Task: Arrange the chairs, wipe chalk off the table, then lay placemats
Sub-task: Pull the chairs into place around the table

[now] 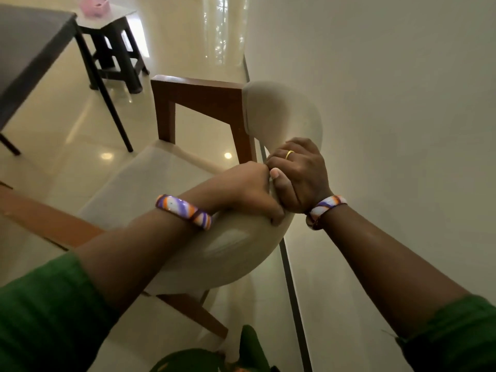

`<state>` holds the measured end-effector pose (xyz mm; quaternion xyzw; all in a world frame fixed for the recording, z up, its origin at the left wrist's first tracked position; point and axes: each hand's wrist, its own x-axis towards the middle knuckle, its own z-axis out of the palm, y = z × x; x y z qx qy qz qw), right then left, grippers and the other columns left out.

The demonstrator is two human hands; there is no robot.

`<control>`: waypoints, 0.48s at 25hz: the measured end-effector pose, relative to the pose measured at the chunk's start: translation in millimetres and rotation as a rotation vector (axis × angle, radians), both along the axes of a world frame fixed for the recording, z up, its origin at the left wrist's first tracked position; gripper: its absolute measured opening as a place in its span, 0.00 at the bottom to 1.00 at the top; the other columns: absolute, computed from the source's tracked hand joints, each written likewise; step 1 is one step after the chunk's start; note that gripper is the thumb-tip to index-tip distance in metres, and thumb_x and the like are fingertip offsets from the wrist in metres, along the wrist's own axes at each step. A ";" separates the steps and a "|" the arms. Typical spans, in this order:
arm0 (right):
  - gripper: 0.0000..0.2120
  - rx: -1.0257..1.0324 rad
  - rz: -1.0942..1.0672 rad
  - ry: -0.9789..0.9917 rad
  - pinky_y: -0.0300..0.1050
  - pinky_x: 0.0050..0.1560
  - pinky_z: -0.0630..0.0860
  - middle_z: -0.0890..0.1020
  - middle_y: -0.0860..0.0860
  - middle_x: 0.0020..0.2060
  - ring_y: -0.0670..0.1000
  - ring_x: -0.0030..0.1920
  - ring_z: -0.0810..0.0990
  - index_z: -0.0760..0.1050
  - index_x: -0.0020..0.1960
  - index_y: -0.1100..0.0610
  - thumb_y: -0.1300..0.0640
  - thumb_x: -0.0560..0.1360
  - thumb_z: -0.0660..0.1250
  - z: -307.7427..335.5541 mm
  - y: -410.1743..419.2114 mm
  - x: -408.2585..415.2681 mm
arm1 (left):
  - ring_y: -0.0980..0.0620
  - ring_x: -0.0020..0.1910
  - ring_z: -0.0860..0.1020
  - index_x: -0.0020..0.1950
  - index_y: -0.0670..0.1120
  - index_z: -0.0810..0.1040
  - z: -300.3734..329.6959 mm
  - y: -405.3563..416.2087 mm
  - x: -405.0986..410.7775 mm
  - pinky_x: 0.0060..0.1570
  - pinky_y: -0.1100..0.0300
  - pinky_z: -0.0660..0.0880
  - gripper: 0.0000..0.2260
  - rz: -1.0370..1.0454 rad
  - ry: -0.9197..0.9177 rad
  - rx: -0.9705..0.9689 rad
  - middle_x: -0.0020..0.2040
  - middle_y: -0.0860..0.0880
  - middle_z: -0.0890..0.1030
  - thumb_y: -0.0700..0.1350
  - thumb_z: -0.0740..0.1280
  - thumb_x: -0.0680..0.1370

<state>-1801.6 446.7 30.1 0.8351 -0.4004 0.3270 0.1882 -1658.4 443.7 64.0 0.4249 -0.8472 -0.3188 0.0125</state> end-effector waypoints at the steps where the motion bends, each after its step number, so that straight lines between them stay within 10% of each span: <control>1: 0.21 0.001 0.010 0.012 0.48 0.49 0.70 0.82 0.57 0.34 0.58 0.36 0.80 0.79 0.36 0.62 0.54 0.73 0.51 2.0 -4.4 -8.3 | 0.55 0.38 0.74 0.53 0.46 0.77 1.2 -2.5 -8.3 0.32 0.67 0.71 0.19 0.009 0.007 -0.013 0.44 0.49 0.77 0.53 0.74 0.67; 12: 0.19 0.016 -0.095 -0.073 0.54 0.60 0.70 0.84 0.55 0.41 0.57 0.46 0.81 0.81 0.43 0.58 0.50 0.76 0.54 -18.4 38.4 9.0 | 0.55 0.43 0.76 0.56 0.49 0.78 -11.1 54.0 46.3 0.39 0.64 0.69 0.28 0.355 0.040 0.083 0.47 0.51 0.78 0.69 0.56 0.71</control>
